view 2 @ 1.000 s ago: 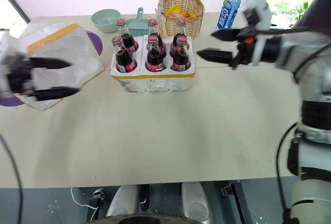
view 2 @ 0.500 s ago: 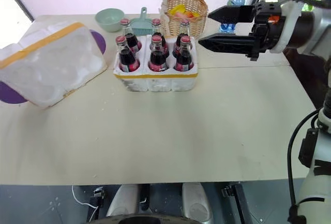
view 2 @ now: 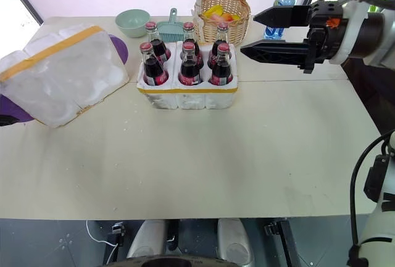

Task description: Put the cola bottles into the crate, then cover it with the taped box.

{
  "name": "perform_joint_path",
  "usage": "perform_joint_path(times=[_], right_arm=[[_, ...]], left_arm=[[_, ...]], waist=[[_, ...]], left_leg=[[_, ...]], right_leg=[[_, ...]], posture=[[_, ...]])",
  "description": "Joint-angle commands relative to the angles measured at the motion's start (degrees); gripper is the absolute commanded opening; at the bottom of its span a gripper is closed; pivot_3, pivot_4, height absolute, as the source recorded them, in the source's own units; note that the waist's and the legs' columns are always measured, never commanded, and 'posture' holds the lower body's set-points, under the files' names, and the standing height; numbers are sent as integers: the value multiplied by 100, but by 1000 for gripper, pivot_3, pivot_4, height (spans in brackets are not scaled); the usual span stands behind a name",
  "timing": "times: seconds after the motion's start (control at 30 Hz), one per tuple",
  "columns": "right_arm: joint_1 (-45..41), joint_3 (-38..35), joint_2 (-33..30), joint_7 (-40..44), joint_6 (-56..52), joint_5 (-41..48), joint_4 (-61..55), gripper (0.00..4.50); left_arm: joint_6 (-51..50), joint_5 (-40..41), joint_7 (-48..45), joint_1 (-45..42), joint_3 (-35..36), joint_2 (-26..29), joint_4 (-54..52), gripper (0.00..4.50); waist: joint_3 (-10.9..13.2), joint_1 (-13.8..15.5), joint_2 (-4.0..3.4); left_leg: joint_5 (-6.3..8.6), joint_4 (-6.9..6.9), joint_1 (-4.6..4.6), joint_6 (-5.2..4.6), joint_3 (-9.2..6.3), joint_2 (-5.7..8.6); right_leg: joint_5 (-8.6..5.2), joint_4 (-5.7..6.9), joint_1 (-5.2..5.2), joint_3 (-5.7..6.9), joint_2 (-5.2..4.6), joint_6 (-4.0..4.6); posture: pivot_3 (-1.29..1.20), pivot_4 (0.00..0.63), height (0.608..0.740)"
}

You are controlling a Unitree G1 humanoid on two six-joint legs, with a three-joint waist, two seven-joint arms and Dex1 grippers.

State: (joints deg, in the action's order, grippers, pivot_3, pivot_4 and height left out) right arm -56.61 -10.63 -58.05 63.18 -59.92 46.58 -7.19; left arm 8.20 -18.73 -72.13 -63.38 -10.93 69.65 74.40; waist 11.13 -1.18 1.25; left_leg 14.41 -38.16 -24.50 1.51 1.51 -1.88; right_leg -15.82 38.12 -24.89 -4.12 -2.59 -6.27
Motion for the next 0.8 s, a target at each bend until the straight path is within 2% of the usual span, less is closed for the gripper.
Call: perform_joint_path(times=[0.03, 0.13, 0.2, 0.3, 0.33, 0.43, 0.67, 0.73, 0.8], right_arm=[[-8, -346, -278, -36, -53, 196, -298, 4465], [60, -410, -392, -46, -99, 290, -399, 4465], [99, -435, -464, -40, -133, 359, -460, 4500], [117, -468, -555, -21, -206, 511, -536, 4500], [124, -473, -584, -15, -223, 549, -554, 4500], [188, -498, -667, 7, -215, 624, -617, 4500], [362, -488, -702, -93, -44, 561, -630, 4500], [383, -473, -702, -122, -65, 579, -574, 4500], [428, -426, -719, -161, 14, 479, -571, 4500]], left_arm=[[-29, -13, 324, -184, 106, -85, 90, 4500], [-86, 38, 395, -217, 177, -221, 134, 4500], [-206, 132, 327, -255, 277, -316, 160, 3969], [-373, 221, 126, -282, 370, -410, 175, 2776], [-420, 228, 61, -277, 390, -433, 171, 2158], [-502, 237, -100, -216, 407, -482, 149, 718], [-494, 384, -449, -130, 536, -540, 75, 718], [-468, 462, -627, -170, 624, -517, 28, 450], [-354, 456, -390, -219, 663, -498, -32, 396]], waist=[[0, 11, 1], [-1, 41, 1], [-2, 50, 2], [-2, 42, 3], [-2, 41, 2], [-2, 43, 1], [-4, 54, 2], [-4, 55, 2], [-4, 53, 3]], left_leg=[[0, -1, 0, 0, 0, 0], [0, -1, 0, 0, -3, 1], [0, -3, 2, 0, -4, 2], [0, -7, 2, 0, -6, 3], [0, -7, 2, 0, -6, 3], [0, -6, 2, 0, -6, 3], [0, -7, 6, 0, -7, 4], [0, -7, 5, 0, -7, 5], [0, -7, 4, 0, -8, 5]], right_leg=[[0, 1, 0, 0, 0, 0], [0, 1, 3, 1, -1, 0], [0, 3, 6, 2, -1, 0], [0, 4, 8, 3, -2, 0], [0, 3, 8, 3, -1, 0], [0, 4, 8, 3, -1, 0], [0, 4, 13, 3, -3, 0], [0, 5, 13, 3, -4, 0], [0, 4, 13, 5, -3, 0]], posture=[[0, 150, 740], [0, 150, 740], [0, 150, 740], [0, 150, 740], [0, 150, 740], [0, 150, 740], [0, 150, 740], [0, 150, 740], [0, 150, 740]])
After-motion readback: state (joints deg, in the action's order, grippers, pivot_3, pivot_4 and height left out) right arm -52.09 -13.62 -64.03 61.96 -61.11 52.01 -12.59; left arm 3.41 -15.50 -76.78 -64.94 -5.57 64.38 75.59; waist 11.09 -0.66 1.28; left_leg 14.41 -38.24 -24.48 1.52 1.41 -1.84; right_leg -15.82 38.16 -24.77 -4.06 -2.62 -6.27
